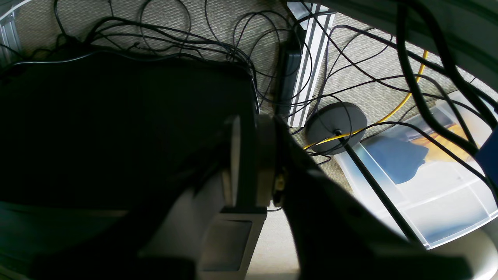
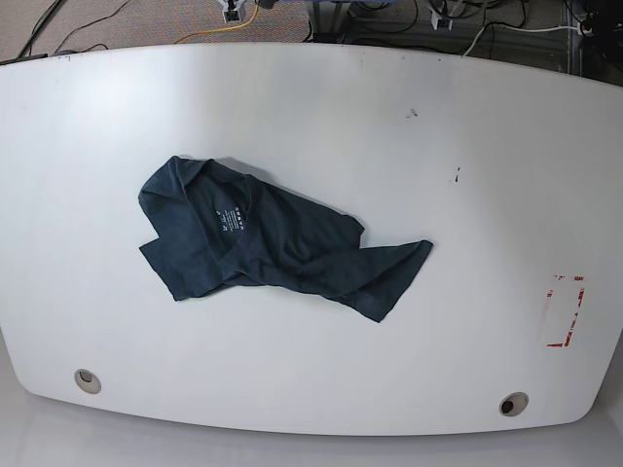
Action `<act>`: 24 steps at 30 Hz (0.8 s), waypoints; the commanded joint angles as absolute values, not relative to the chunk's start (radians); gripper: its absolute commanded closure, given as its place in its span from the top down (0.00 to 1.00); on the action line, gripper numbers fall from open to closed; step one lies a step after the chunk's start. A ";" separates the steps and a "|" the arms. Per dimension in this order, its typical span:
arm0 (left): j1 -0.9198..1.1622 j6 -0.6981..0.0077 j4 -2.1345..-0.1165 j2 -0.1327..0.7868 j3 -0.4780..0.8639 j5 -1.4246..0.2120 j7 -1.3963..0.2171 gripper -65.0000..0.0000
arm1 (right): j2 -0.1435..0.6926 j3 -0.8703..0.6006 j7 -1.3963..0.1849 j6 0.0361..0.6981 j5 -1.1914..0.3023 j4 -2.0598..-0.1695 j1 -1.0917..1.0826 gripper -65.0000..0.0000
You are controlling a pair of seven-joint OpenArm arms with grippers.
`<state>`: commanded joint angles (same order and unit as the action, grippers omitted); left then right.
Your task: Layout the t-shirt on the table in an organized manner, then fold the t-shirt properly
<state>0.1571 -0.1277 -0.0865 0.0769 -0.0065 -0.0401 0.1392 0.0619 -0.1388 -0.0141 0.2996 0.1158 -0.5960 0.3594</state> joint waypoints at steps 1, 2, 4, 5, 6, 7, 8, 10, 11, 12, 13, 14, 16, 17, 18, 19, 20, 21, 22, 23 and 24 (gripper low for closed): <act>0.157 -0.127 -0.085 0.077 -0.007 -0.040 0.139 0.09 | 0.062 -0.138 -0.015 0.300 0.115 -0.596 0.360 0.18; 0.157 -0.126 -0.083 0.078 -0.007 -0.040 0.138 0.09 | 0.061 -0.138 -0.016 0.300 0.114 -0.597 0.362 0.18; 0.157 -0.126 -0.082 0.077 -0.007 -0.038 0.138 0.09 | 0.061 -0.139 -0.015 0.300 0.114 -0.596 0.359 0.17; 0.157 -0.126 -0.083 0.077 -0.007 -0.039 0.137 0.09 | 0.062 -0.138 -0.016 0.299 0.115 -0.596 0.359 0.17; 0.157 -0.126 -0.083 0.076 -0.008 -0.040 0.137 0.09 | 0.063 -0.138 -0.017 0.299 0.115 -0.596 0.360 0.17; 0.157 -0.125 -0.084 0.077 -0.008 -0.040 0.137 0.09 | 0.062 -0.138 -0.017 0.300 0.115 -0.597 0.361 0.17; 0.158 -0.124 -0.086 0.077 -0.007 -0.039 0.137 0.09 | 0.062 -0.139 -0.016 0.300 0.115 -0.598 0.361 0.17; 0.158 -0.124 -0.086 0.075 -0.006 -0.040 0.139 0.09 | 0.062 -0.138 -0.017 0.301 0.115 -0.598 0.360 0.17; 0.157 -0.123 -0.086 0.075 -0.006 -0.039 0.139 0.09 | 0.062 -0.139 -0.017 0.301 0.115 -0.598 0.360 0.17; 0.157 -0.123 -0.087 0.076 -0.005 -0.039 0.139 0.09 | 0.062 -0.139 -0.018 0.302 0.115 -0.598 0.360 0.17; 0.158 -0.125 -0.087 0.076 -0.006 -0.040 0.139 0.09 | 0.062 -0.139 -0.017 0.302 0.115 -0.597 0.360 0.17; 0.159 -0.126 -0.087 0.075 -0.007 -0.040 0.139 0.09 | 0.063 -0.139 -0.017 0.302 0.116 -0.597 0.361 0.17; 0.158 -0.124 -0.088 0.076 -0.007 -0.040 0.142 0.09 | 0.062 -0.139 -0.016 0.301 0.116 -0.594 0.361 0.17; 0.154 -0.128 -0.088 0.067 -0.004 -0.041 0.139 0.10 | 0.045 -0.122 0.022 0.308 0.116 -0.570 0.341 0.17; 0.154 -0.128 -0.088 0.067 -0.004 -0.041 0.139 0.10 | 0.045 -0.122 0.022 0.306 0.117 -0.568 0.340 0.17; 0.154 -0.128 -0.088 0.067 -0.004 -0.041 0.139 0.10 | 0.045 -0.122 0.022 0.306 0.117 -0.568 0.335 0.17; 0.154 -0.128 -0.088 0.067 -0.004 -0.041 0.139 0.10 | 0.045 -0.122 0.022 0.306 0.117 -0.568 0.335 0.17; 0.154 -0.128 -0.088 0.067 -0.004 -0.041 0.139 0.10 | 0.045 -0.122 0.022 0.306 0.117 -0.568 0.335 0.17; 0.154 -0.128 -0.088 0.067 -0.004 -0.041 0.139 0.10 | 0.045 -0.122 0.022 0.306 0.117 -0.568 0.335 0.17; 0.154 -0.128 -0.088 0.067 -0.004 -0.041 0.139 0.10 | 0.045 -0.122 0.022 0.306 0.117 -0.568 0.335 0.17; 0.154 -0.128 -0.088 0.067 -0.004 -0.041 0.139 0.10 | 0.045 -0.122 0.022 0.306 0.117 -0.568 0.335 0.17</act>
<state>0.1542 -0.1281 -0.0882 0.0667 -0.0038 -0.0407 0.1389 0.0453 -0.1220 0.0222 0.3061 0.1174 -0.5685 0.3353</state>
